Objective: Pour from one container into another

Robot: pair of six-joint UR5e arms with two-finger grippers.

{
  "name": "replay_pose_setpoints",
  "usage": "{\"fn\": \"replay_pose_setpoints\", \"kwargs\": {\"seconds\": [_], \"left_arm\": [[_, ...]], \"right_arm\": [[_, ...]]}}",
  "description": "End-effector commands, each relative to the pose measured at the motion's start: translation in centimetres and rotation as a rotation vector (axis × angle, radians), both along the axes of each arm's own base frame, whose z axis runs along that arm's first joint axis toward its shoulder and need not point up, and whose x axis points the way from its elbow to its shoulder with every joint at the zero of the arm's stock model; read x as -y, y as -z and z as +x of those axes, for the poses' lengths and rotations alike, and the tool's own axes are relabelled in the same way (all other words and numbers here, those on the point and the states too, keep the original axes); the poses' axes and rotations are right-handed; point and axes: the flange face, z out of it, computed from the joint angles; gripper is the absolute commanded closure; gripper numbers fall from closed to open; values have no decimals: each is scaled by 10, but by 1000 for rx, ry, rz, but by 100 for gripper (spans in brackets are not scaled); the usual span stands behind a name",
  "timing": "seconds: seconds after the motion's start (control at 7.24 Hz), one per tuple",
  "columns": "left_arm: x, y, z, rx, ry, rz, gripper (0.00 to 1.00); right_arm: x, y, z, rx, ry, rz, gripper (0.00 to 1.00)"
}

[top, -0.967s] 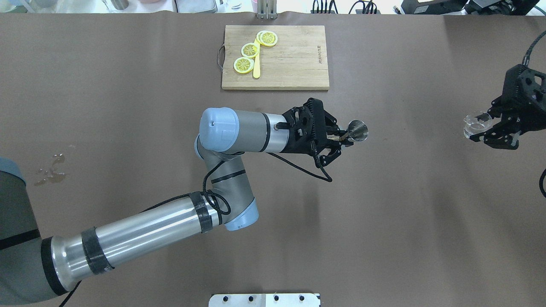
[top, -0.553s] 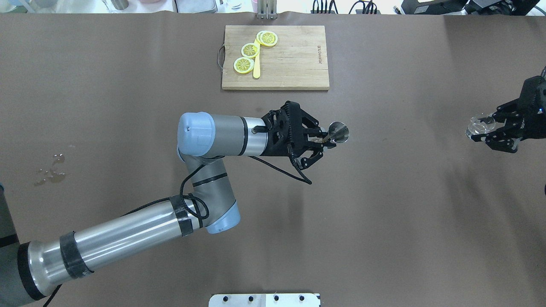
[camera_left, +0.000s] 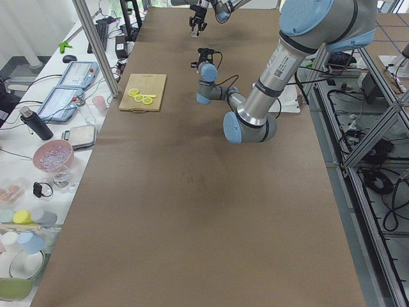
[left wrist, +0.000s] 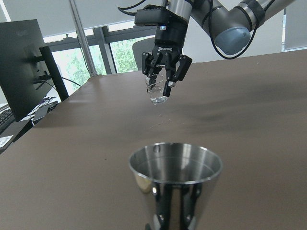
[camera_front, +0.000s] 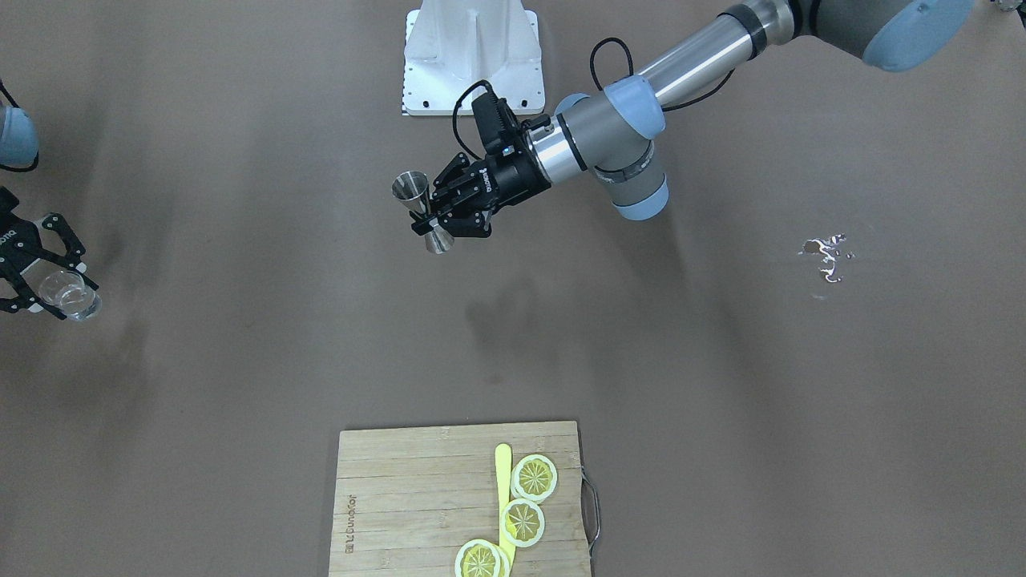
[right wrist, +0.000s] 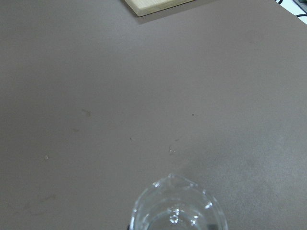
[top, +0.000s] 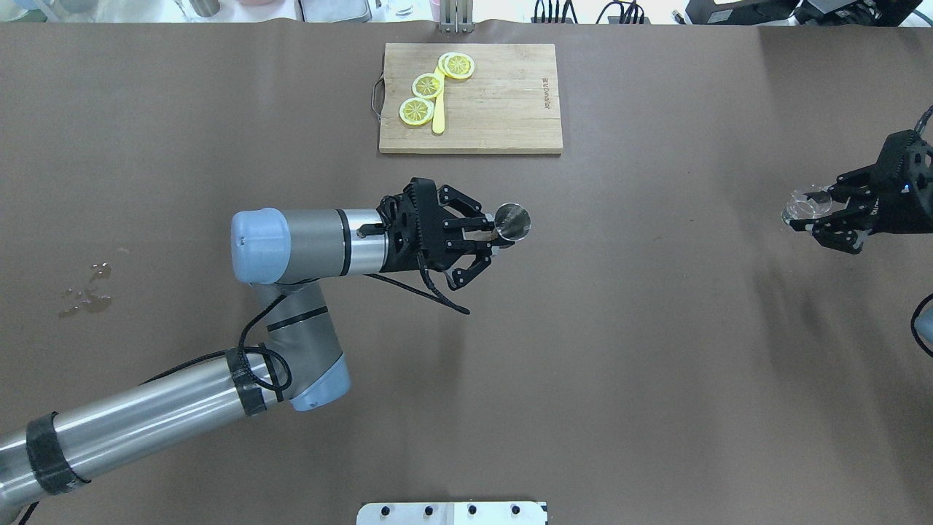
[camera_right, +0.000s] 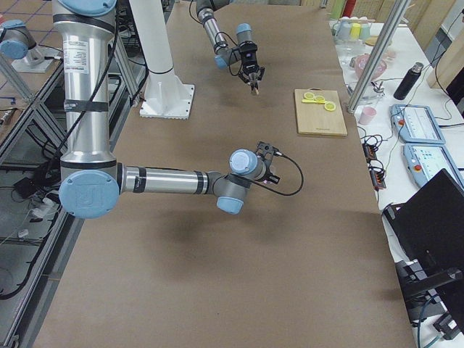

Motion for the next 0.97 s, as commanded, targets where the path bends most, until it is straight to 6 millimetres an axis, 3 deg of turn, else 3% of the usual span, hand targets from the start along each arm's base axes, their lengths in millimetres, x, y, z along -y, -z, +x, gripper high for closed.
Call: {"fn": "replay_pose_setpoints", "kwargs": {"seconds": [0.0,0.14,0.41,0.83], "left_arm": [[0,-48,-31,-23,23,-33,100],[-2,-66,-42,-31,20,-66,100],[-22,-83,-88,-84,76,-139,100],[-25,-105,-111,-104,160,-216,100]], "right_arm": [[2,4,-38,56,-10,3,100],[-6,5,-58,66,-10,3,100],[-22,12,-91,97,3,-25,100],[-29,15,-102,103,26,-22,100]]}}
